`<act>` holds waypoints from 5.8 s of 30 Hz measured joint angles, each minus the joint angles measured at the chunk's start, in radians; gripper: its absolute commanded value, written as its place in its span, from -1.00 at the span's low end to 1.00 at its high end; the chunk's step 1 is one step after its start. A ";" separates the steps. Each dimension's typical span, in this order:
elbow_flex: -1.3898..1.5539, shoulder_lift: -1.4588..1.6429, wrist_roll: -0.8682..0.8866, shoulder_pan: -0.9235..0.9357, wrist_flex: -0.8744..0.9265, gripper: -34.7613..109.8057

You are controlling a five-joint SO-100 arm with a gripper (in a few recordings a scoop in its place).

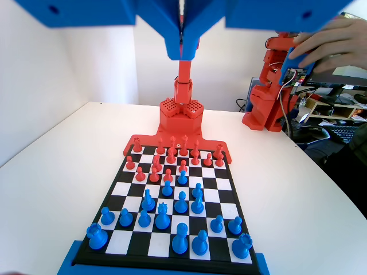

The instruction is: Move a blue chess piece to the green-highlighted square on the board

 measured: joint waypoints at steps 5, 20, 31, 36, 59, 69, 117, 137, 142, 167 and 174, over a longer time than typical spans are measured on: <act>0.000 0.000 0.009 0.000 0.000 -0.51; 0.000 0.000 0.000 -0.008 0.000 -0.51; -0.067 -0.083 0.072 -0.055 0.005 -0.51; -0.178 -0.221 0.141 -0.097 0.015 -0.51; -0.150 -0.807 0.538 -0.342 -0.124 -0.51; 0.064 -0.922 0.687 -0.512 -0.307 -0.49; 0.262 -1.310 0.756 -0.531 -0.827 -0.39; 0.216 -1.414 0.750 -0.523 -0.870 -0.39; 0.209 -1.433 0.732 -0.535 -0.867 -0.39; 0.195 -1.499 0.732 -0.534 -0.905 -0.39; 0.195 -1.505 0.732 -0.534 -0.913 -0.39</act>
